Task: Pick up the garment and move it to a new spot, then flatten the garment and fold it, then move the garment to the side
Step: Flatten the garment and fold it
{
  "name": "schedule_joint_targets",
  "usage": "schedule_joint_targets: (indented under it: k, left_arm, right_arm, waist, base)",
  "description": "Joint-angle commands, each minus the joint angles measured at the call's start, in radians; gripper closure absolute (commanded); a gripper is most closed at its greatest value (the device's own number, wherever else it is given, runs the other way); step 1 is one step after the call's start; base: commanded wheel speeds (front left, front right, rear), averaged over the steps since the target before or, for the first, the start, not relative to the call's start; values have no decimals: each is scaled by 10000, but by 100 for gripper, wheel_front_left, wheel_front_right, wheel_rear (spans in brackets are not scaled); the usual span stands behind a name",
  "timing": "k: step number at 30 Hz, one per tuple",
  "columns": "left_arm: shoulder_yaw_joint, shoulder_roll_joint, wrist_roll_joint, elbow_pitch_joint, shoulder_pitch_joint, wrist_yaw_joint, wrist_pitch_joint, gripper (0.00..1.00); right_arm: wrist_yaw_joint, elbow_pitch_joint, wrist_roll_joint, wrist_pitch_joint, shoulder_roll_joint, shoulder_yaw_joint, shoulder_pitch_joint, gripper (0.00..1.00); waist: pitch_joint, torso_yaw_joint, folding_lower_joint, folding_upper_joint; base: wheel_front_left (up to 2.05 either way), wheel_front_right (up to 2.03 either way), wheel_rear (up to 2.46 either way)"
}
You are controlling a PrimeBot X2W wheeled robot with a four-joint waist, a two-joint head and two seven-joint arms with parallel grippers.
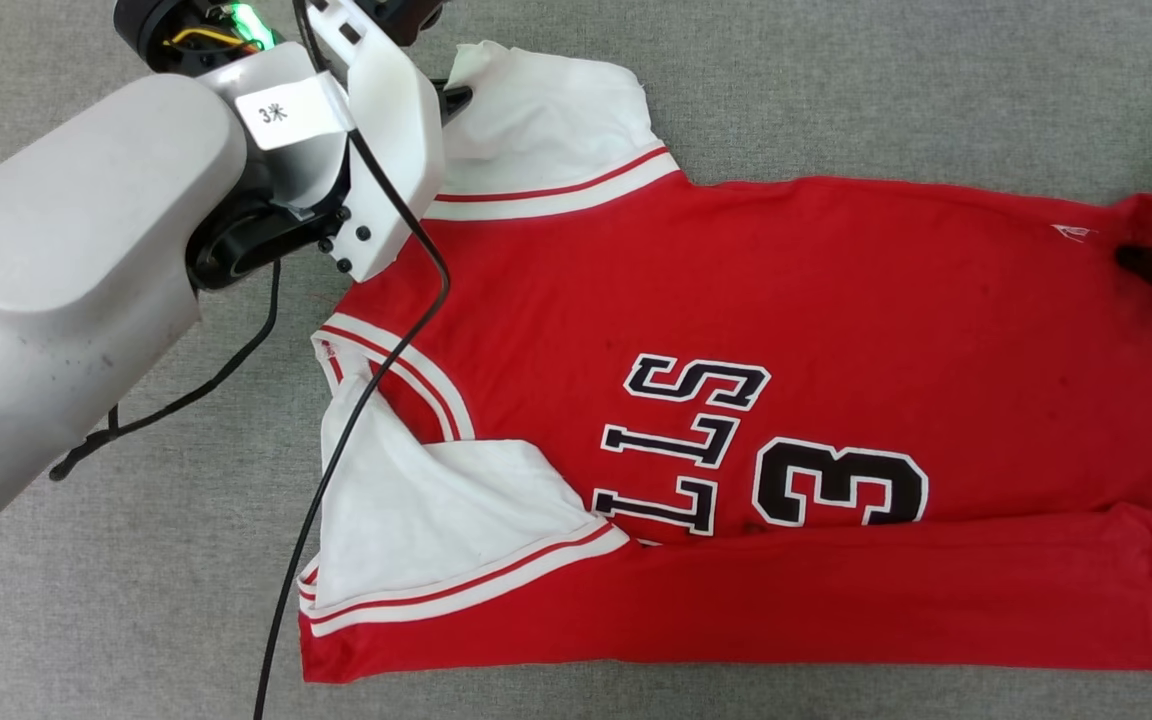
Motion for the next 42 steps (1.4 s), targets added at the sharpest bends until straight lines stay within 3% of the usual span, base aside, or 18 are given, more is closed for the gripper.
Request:
schedule_joint_targets:
  k: [1,2,3,13,21,32,42]
  left_arm:
    - [-48,8,-63,34,-98,-2,-67,100]
    - [-62,20,-82,55,-90,-2,-99,100]
    - [-75,35,-95,83,-78,-2,-120,100]
    - [-140,159,-411,503,569,-2,-647,100]
    - [-163,671,-679,147,2217,5,-1275,100]
    - [-168,1357,-857,-1303,4447,766,-1763,100]
    - [-174,1942,-1325,-2194,6559,1519,-2214,100]
  right_arm:
    - [11,355,171,-111,446,509,696,0]
    - [11,402,204,-206,443,626,768,6]
    - [11,448,199,-354,424,709,768,100]
    - [-7,735,127,-2513,102,658,202,100]
    - [-7,293,418,-4447,-350,1276,1643,100]
    - [-7,-678,453,-5880,-741,1099,3634,100]
    - [-6,-1455,501,-6432,-477,195,5933,100]
  waist:
    - [40,-1,0,0]
    - [42,-9,0,0]
    - [35,-22,0,0]
    - [-998,-193,0,0]
    - [-2574,-88,0,0]
    - [-3711,86,0,0]
    - [-4038,-30,0,0]
  base:
    - [0,0,0]
    - [0,0,0]
    - [0,0,0]
    - [0,0,0]
    - [0,0,0]
    - [0,0,0]
    - [0,0,0]
